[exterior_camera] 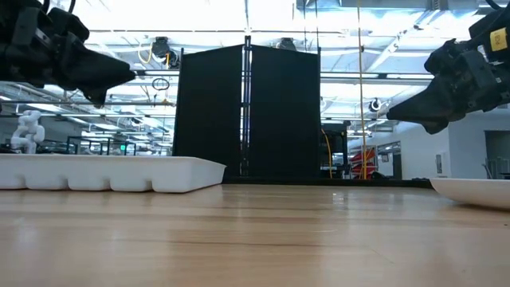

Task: Sort silverware
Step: Return to Home Position

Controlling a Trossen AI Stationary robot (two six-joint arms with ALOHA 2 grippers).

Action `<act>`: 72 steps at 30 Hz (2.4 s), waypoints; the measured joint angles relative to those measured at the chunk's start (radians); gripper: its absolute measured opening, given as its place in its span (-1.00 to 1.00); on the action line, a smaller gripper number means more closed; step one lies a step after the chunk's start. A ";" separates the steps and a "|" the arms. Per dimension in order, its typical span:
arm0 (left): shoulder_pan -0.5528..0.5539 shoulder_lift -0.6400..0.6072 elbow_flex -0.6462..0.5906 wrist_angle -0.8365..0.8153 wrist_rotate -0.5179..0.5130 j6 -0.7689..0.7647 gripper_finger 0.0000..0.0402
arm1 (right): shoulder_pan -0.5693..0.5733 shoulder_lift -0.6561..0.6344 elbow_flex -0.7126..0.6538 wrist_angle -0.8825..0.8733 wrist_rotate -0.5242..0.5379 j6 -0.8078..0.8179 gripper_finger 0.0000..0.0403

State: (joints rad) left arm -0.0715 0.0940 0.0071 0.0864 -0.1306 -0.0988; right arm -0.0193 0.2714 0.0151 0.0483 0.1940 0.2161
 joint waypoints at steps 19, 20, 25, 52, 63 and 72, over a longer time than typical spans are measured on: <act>0.000 0.000 -0.001 -0.024 -0.079 0.001 -0.43 | 0.000 0.000 0.000 0.000 -0.001 0.000 -0.66; 0.000 0.000 -0.001 -0.024 -0.079 0.001 -0.43 | 0.000 0.000 0.000 0.000 -0.001 0.000 -0.66; 0.000 0.000 -0.001 -0.024 -0.079 0.002 -0.43 | 0.000 0.000 0.000 0.000 -0.001 0.000 -0.66; 0.000 0.000 -0.002 -0.024 -0.079 0.001 -0.43 | 0.000 0.000 0.000 0.000 -0.001 0.000 -0.66; 0.000 0.000 -0.002 -0.024 -0.079 0.001 -0.43 | 0.000 0.000 0.000 0.000 -0.001 0.000 -0.66; 0.000 0.000 -0.002 -0.024 -0.079 0.002 -0.43 | 0.000 0.000 0.000 0.000 -0.001 0.000 -0.66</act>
State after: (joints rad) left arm -0.0714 0.0940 0.0048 0.0624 -0.2093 -0.0971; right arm -0.0190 0.2710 0.0151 0.0479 0.1932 0.2157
